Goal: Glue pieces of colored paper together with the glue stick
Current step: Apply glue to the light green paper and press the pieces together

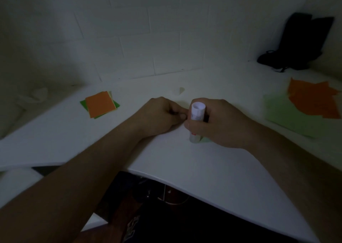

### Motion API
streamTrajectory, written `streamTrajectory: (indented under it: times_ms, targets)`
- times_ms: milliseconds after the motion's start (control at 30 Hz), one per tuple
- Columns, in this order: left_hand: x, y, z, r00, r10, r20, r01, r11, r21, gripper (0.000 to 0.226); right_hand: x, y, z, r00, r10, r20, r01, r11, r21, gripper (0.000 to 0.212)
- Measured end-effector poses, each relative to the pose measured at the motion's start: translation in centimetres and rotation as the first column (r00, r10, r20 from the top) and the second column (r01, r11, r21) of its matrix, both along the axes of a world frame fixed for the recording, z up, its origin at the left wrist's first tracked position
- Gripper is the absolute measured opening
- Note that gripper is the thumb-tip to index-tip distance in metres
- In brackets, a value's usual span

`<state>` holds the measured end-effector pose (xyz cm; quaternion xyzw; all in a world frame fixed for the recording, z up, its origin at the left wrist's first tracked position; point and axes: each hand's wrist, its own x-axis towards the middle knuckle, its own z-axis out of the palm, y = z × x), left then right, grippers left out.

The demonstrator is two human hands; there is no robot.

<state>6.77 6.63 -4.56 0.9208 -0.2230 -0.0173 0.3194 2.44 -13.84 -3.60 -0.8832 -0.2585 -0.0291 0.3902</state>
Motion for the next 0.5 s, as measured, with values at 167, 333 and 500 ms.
streamTrajectory:
  times_ms: [167,333,500]
  targets:
    - [0.3,0.1,-0.5,1.0,-0.011,0.006,0.011,1.0,-0.003,0.024,0.0,-0.1,-0.1,1.0,-0.011,-0.018,0.011,1.0,0.0,0.026]
    - [0.2,0.2,-0.5,1.0,0.0,0.03,0.001,1.0,-0.004,0.024,0.2,-0.1,-0.3,0.99,-0.009,-0.143,0.023,0.995,0.093,0.026]
    - [0.1,0.2,-0.6,1.0,0.005,0.024,-0.005,1.0,-0.021,0.022,1.1,-0.8,0.5,0.986,-0.124,-0.113,0.158,0.909,0.385,0.026]
